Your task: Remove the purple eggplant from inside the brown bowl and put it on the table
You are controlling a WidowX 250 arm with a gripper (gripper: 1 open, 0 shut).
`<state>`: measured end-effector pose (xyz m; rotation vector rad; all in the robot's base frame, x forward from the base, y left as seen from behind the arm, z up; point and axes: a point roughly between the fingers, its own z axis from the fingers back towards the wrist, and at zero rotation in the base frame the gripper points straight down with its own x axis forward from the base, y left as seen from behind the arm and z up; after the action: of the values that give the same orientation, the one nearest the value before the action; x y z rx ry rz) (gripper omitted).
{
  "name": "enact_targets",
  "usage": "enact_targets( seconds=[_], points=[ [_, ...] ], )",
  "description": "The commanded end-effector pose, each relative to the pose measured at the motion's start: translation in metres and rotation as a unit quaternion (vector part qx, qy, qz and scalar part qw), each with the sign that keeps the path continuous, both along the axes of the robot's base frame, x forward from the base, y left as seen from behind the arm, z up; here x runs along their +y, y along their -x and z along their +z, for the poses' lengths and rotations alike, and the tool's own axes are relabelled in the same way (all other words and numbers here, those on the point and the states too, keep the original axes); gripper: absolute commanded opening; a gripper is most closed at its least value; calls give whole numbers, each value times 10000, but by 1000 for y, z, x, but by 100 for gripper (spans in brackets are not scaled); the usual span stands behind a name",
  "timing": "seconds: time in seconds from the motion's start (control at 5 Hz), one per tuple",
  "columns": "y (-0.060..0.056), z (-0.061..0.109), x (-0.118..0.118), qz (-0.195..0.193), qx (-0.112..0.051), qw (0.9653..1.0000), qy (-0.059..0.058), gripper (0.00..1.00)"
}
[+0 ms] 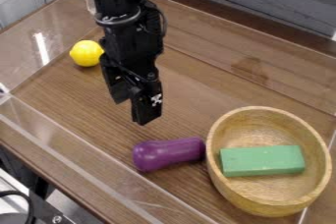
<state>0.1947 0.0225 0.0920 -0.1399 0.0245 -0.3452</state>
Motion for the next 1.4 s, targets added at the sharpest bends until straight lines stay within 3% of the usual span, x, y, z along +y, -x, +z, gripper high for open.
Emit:
enact_targets(
  seconds=[0.0,0.2,0.4,0.6,0.8,1.2],
  points=[
    [-17,20,12,247,-412,9988,-95,100],
    [-34,28,29,527,-571,9967,-213,100],
    [-59,31,52,408,-695,9963,-311,100],
    [-77,33,74,482,-821,9947,-393,100],
    [-86,30,90,452,-904,9939,-436,100],
    [-92,17,96,471,-829,9947,-383,100]
  ],
)
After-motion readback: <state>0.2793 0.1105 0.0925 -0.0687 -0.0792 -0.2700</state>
